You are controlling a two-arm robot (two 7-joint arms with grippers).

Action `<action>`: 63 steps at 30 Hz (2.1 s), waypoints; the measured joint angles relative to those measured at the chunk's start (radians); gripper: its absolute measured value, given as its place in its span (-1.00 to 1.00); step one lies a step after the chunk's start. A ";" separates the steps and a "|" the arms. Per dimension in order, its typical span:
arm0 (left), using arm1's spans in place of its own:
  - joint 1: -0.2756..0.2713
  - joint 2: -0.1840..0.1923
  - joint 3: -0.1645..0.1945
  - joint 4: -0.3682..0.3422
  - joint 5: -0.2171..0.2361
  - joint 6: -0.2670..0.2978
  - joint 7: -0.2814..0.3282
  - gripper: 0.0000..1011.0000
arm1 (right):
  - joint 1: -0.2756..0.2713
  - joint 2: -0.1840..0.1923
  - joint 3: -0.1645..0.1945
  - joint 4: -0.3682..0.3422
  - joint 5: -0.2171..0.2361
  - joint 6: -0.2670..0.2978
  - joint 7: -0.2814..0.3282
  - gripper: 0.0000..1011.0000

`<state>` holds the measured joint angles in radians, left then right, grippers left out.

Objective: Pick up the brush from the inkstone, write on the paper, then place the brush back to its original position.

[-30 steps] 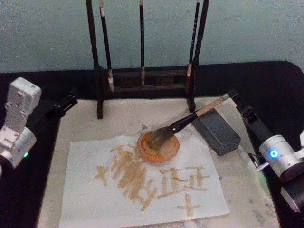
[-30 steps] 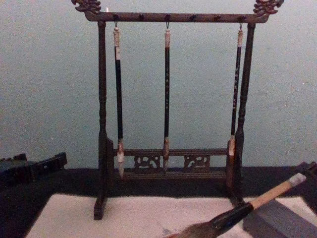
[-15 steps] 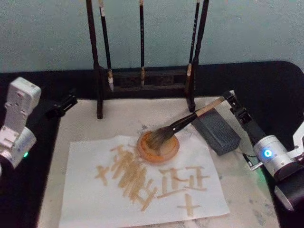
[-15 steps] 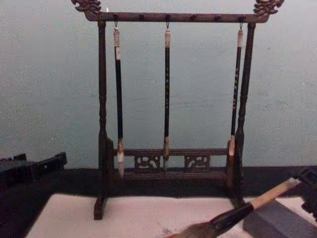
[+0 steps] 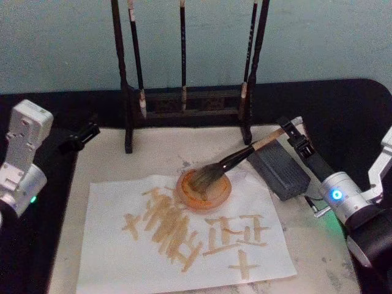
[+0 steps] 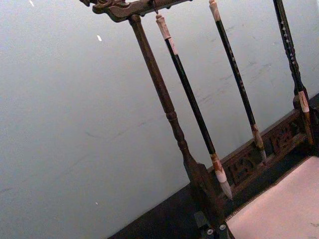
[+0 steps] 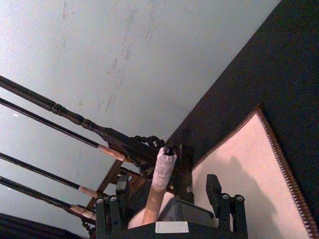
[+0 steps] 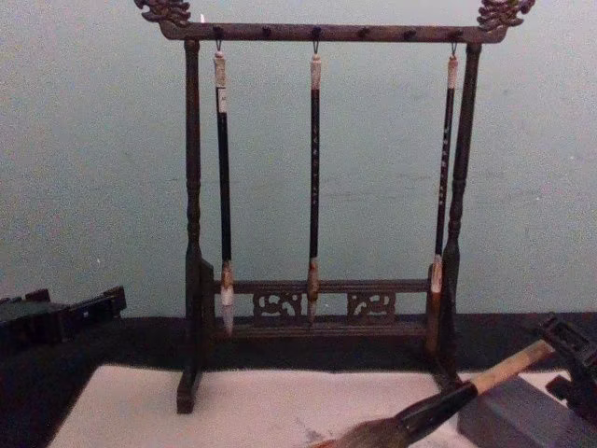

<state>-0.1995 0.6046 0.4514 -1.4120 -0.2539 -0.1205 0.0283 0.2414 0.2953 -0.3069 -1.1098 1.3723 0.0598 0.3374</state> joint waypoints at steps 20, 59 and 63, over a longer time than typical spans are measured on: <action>0.000 0.000 0.000 0.000 0.000 0.000 0.000 0.98 | 0.022 0.000 -0.022 0.013 -0.002 0.009 0.006 0.98; 0.000 0.000 0.000 0.000 0.000 0.000 0.000 0.98 | 0.018 0.000 -0.019 0.009 -0.004 0.006 0.004 -0.59; 0.000 0.000 0.000 0.000 0.000 0.000 0.000 0.98 | 0.018 0.000 -0.019 0.009 -0.004 0.006 0.004 -0.60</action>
<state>-0.1995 0.6047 0.4514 -1.4120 -0.2539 -0.1205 0.0283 0.2597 0.2954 -0.3256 -1.1011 1.3687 0.0661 0.3414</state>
